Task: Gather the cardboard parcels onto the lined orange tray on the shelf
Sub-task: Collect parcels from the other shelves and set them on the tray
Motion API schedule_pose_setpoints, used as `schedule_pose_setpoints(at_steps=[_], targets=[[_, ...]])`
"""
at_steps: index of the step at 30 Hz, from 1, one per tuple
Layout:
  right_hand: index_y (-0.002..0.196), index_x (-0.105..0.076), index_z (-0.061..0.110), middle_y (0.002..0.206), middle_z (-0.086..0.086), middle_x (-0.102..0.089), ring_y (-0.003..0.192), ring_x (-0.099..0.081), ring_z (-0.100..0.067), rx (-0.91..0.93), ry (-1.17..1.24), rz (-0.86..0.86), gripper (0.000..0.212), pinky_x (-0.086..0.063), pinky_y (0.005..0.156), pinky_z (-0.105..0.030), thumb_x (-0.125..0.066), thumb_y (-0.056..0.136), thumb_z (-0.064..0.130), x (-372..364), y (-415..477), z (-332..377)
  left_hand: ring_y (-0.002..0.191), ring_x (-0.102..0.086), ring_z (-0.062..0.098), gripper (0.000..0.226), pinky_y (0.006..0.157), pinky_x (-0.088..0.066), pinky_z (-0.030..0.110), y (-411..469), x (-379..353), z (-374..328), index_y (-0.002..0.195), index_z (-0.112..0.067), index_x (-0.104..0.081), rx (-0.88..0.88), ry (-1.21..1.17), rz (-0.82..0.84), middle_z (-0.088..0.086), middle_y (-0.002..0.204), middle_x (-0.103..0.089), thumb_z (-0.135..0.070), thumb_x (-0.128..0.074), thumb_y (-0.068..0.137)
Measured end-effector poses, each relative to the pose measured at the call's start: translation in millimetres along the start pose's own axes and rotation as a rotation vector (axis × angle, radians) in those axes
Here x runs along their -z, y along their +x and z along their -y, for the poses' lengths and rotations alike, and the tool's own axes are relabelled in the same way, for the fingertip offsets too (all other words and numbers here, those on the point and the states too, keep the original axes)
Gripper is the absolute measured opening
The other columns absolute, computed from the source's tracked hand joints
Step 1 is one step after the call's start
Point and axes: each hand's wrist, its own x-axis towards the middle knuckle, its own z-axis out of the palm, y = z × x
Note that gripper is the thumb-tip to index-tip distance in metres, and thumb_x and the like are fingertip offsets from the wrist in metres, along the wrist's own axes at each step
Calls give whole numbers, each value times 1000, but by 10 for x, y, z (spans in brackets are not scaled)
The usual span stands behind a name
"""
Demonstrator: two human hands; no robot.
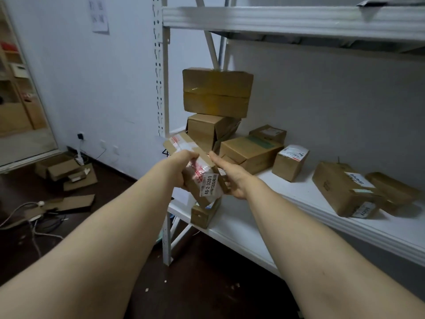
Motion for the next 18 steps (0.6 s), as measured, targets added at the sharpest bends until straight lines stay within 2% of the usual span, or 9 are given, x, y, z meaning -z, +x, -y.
schedule_pose_setpoints(at_steps=[2, 4, 5, 7, 9, 11, 14, 16, 18], targets=[[96, -64, 23, 107, -8, -66, 110, -57, -26, 8, -127, 41, 42, -45, 102, -46, -67, 77, 60, -12, -9, -42, 79, -64, 35, 42, 74, -54, 50, 53, 39, 72, 116, -1, -46, 82, 40, 30, 20, 89, -64, -34, -55, 92], [93, -63, 24, 110, -6, -66, 111, -57, -26, 30, -335, 60, 41, -43, 102, -48, -72, 72, 58, -24, -7, -67, 85, -62, 37, 42, 91, -49, 56, 79, 47, 141, 106, 6, -49, 150, 85, 37, 24, 92, -61, -33, -55, 94], [97, -62, 23, 113, -6, -64, 112, -56, -25, 41, -426, 55, 42, -43, 101, -47, -74, 72, 55, -41, -10, -78, 89, -61, 38, 41, 97, -46, 56, 79, 38, 176, 99, 8, -49, 177, 100, 48, 24, 91, -60, -32, -55, 94], [126, -54, 18, 123, -6, -59, 110, -55, -22, 47, -519, 63, 66, -48, 88, -38, -78, 72, 48, -70, 11, -91, 107, -58, 37, 42, 103, -42, 54, 78, 7, 229, 98, 10, -50, 223, 145, 94, 23, 98, -62, -31, -55, 95], [143, -40, 22, 129, -5, -54, 104, -54, -19, 51, -588, 95, 86, -46, 69, -29, -81, 70, 43, -96, 28, -105, 119, -55, 34, 38, 104, -42, 50, 107, -31, 269, 100, 9, -52, 243, 226, 119, 21, 113, -61, -29, -53, 97], [137, -45, 26, 127, -4, -58, 103, -59, -20, 22, -664, 126, 85, -51, 74, -32, -85, 63, 41, -103, 97, -162, 122, -53, 31, 34, 105, -43, 43, 150, -72, 303, 91, 9, -53, 240, 302, 114, 19, 111, -58, -24, -50, 99], [130, -49, 27, 115, -8, -64, 99, -65, -26, -57, -684, 140, 78, -55, 87, -43, -84, 60, 31, -100, 163, -281, 121, -52, 33, 32, 106, -42, 42, 299, -153, 382, 120, 9, -48, 200, 401, 98, 19, 120, -57, -14, -51, 97], [131, -49, 29, 113, -10, -64, 95, -66, -27, -83, -694, 102, 77, -56, 85, -42, -78, 59, 31, -64, 186, -358, 110, -58, 32, 31, 96, -49, 43, 385, -215, 435, 124, 8, -48, 169, 518, 125, 18, 125, -56, -6, -49, 95], [125, -56, 24, 109, -11, -66, 90, -67, -27, -143, -693, 51, 62, -55, 77, -34, -73, 66, 30, -17, 201, -428, 107, -60, 30, 31, 92, -51, 44, 444, -285, 499, 124, 6, -50, 170, 623, 134, 19, 125, -57, -1, -46, 94]])
